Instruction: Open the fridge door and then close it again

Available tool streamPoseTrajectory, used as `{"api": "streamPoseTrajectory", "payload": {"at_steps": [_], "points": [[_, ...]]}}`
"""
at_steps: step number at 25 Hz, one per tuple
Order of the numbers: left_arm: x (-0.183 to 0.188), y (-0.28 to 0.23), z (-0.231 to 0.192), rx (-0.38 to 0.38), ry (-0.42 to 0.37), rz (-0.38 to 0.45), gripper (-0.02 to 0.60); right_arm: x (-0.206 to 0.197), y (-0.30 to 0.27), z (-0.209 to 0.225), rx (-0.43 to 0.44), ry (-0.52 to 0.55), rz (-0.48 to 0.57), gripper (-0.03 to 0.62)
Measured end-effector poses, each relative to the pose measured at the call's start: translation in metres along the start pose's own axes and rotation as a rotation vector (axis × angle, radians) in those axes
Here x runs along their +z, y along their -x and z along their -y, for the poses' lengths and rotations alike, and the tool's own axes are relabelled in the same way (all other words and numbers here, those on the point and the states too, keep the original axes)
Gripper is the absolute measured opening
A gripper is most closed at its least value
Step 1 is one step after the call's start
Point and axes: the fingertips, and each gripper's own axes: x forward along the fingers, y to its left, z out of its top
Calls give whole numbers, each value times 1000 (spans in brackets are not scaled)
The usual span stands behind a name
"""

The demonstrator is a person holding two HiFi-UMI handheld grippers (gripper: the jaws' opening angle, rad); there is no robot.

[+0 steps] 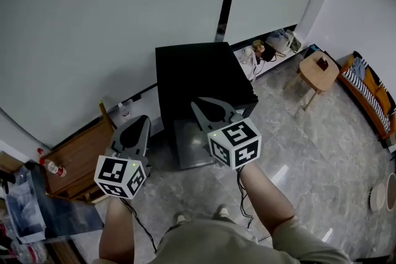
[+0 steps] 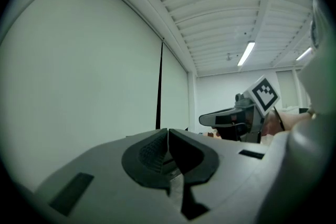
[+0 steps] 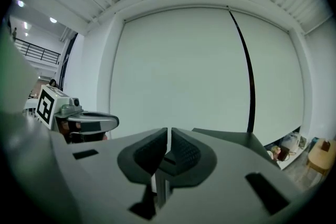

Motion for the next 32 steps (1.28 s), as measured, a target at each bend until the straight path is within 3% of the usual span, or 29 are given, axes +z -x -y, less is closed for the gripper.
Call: {"api": "streamPoseTrajectory", "payload": {"at_steps": [6,12,22,32], "points": [[38,7,30,-27,-15,77,9,15,51,6,1,4,35,11],[52,16,71,-50,-143,43,9,24,103,11,-12,31,72,-2],[51,16,115,-86,-135,38,9,19,166,37,-73,38,87,-3],[15,8,137,-52,-61,16,9,-32,190,50,-69,38,-10,-3]]}}
